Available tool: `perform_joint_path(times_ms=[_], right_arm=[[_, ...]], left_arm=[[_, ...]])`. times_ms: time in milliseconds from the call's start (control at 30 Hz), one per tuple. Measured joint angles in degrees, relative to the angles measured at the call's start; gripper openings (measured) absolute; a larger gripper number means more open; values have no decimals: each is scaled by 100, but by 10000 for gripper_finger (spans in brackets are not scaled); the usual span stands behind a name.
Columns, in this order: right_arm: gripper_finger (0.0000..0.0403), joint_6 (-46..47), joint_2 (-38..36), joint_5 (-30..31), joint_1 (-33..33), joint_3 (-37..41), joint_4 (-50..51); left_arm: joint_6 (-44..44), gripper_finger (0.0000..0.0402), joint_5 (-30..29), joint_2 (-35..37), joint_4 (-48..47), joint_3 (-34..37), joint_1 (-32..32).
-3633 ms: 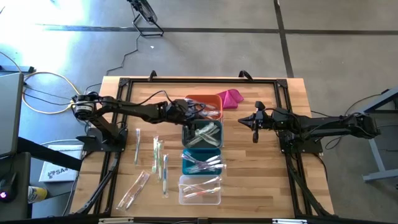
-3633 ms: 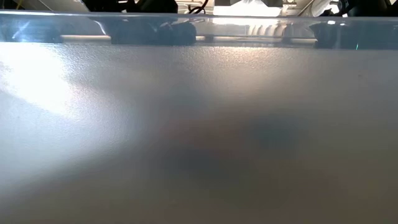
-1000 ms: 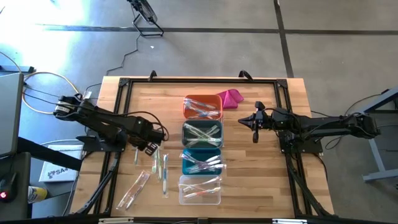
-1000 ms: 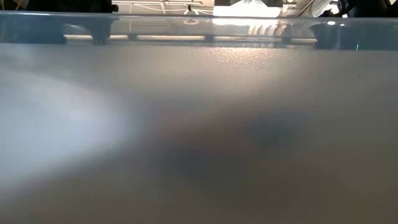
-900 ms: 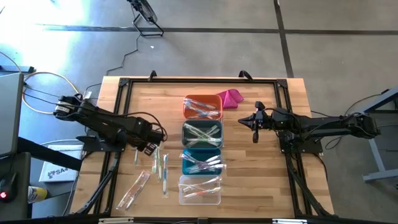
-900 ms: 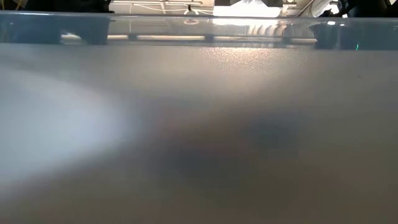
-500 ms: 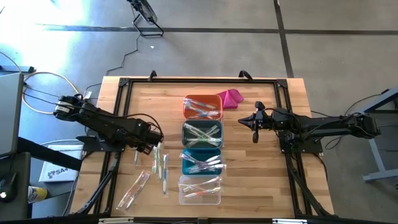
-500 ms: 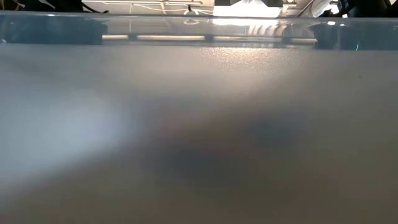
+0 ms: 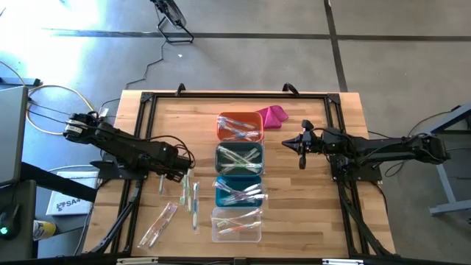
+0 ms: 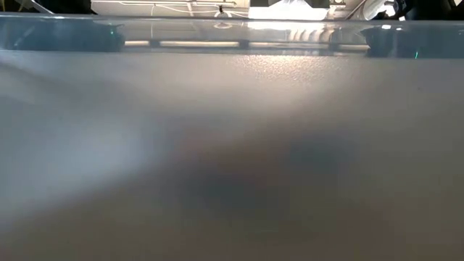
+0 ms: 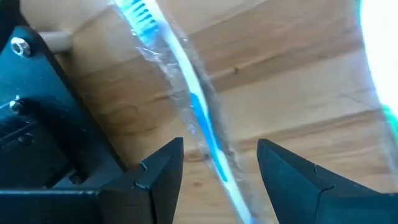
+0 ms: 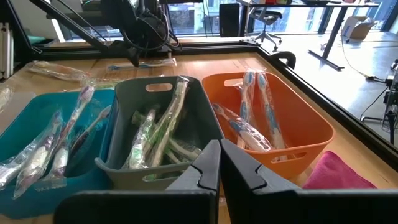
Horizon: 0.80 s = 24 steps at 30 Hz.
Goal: Pick & Place Toothbrushes
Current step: Put the blue toothbrush into the orange bin
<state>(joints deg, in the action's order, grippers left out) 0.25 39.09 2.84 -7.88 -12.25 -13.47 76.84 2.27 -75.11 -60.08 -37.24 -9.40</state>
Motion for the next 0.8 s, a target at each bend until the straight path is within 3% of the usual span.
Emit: perform_joint_path(times_ms=[400,800], right_arm=[[4,0,0,2,-1,0,0],[4,0,1,2,-2,0,0]], left_arm=[[18,197,-12,22,507,497,1],[-59,197,30,12,602,523,1]])
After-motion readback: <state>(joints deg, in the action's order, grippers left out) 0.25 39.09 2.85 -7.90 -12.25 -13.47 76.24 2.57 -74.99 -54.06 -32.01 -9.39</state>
